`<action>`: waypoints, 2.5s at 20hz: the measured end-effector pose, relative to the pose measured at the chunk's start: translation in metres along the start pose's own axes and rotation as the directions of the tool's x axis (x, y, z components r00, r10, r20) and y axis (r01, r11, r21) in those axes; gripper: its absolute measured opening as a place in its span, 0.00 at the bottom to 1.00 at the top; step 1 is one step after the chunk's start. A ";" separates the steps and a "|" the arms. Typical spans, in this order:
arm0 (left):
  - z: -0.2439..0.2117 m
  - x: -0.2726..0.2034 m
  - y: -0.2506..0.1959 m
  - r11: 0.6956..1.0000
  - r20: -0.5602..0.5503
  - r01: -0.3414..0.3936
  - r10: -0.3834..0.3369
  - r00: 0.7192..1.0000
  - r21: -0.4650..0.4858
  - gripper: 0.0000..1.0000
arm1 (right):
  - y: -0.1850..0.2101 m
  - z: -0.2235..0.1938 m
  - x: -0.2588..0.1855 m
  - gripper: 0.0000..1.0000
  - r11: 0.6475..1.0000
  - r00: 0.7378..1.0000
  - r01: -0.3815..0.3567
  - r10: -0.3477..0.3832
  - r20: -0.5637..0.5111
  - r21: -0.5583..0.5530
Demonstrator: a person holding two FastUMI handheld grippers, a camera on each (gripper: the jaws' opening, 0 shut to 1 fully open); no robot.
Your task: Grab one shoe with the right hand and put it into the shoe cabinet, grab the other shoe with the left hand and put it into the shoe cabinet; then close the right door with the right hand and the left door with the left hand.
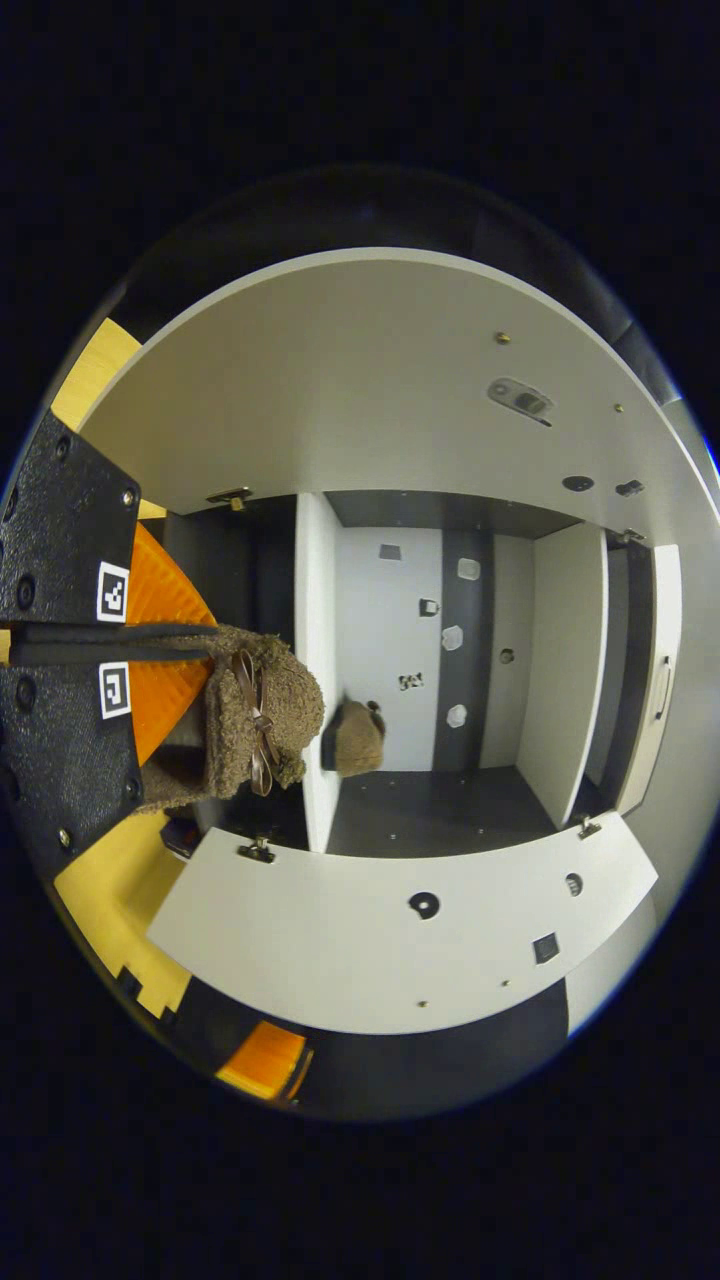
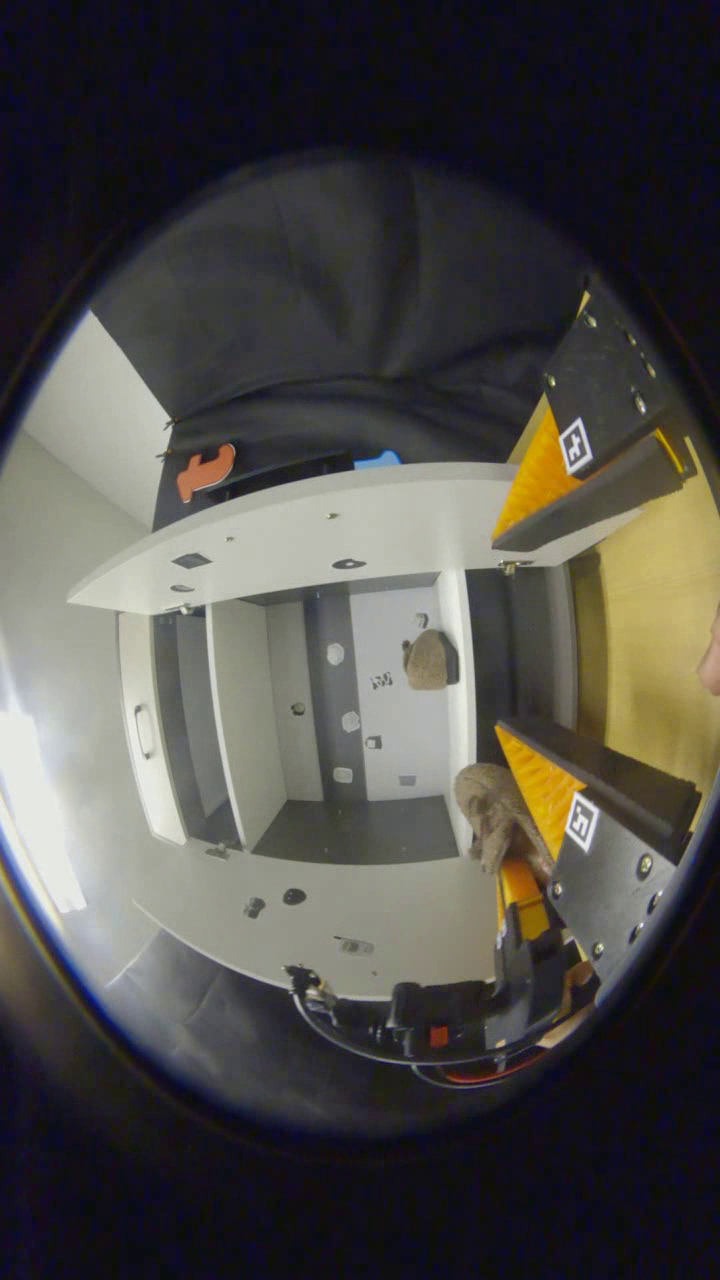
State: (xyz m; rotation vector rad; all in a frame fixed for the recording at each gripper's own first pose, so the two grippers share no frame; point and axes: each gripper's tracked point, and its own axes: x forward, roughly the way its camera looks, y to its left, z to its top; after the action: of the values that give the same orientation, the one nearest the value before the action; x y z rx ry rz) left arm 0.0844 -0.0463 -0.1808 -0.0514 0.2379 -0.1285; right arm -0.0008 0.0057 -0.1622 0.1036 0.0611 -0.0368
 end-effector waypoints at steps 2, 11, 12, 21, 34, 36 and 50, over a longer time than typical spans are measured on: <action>0.028 0.010 0.006 1.000 0.033 -0.017 0.017 0.999 0.002 0.01 | -0.003 0.012 0.003 0.99 1.000 1.000 0.005 -0.005 0.009 -0.001; 0.132 0.088 0.029 0.993 0.117 -0.110 0.114 0.987 -0.046 0.01 | 0.007 0.077 0.043 0.99 0.998 0.993 -0.053 0.054 0.103 -0.014; 0.141 0.100 0.029 0.992 0.126 -0.107 0.114 0.985 -0.063 0.01 | 0.007 0.078 0.048 0.99 0.998 0.993 -0.056 0.057 0.106 -0.013; 0.168 0.217 0.024 0.984 0.136 -0.134 0.150 0.979 -0.121 0.01 | 0.012 0.063 0.082 0.99 0.993 0.988 -0.113 0.115 0.107 -0.026; 0.070 0.303 0.047 0.969 -0.053 -0.147 0.139 0.989 -0.198 0.15 | -0.001 0.015 0.109 0.99 0.995 0.995 -0.092 0.093 0.020 -0.034; 0.068 0.304 0.055 0.965 -0.047 -0.171 0.165 0.985 -0.197 0.34 | 0.004 0.009 0.108 0.99 0.994 0.994 -0.106 0.106 0.012 -0.027; 0.124 0.216 0.062 0.975 0.088 -0.174 0.187 0.978 -0.142 0.97 | 0.010 -0.009 0.068 0.99 0.994 0.994 -0.111 0.111 0.005 0.008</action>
State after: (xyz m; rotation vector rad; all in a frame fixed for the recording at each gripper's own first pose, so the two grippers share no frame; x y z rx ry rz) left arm 0.3298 -0.0091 -0.1141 -0.1685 0.1491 0.0717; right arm 0.0667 0.0139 -0.1740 0.1146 0.0506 0.0740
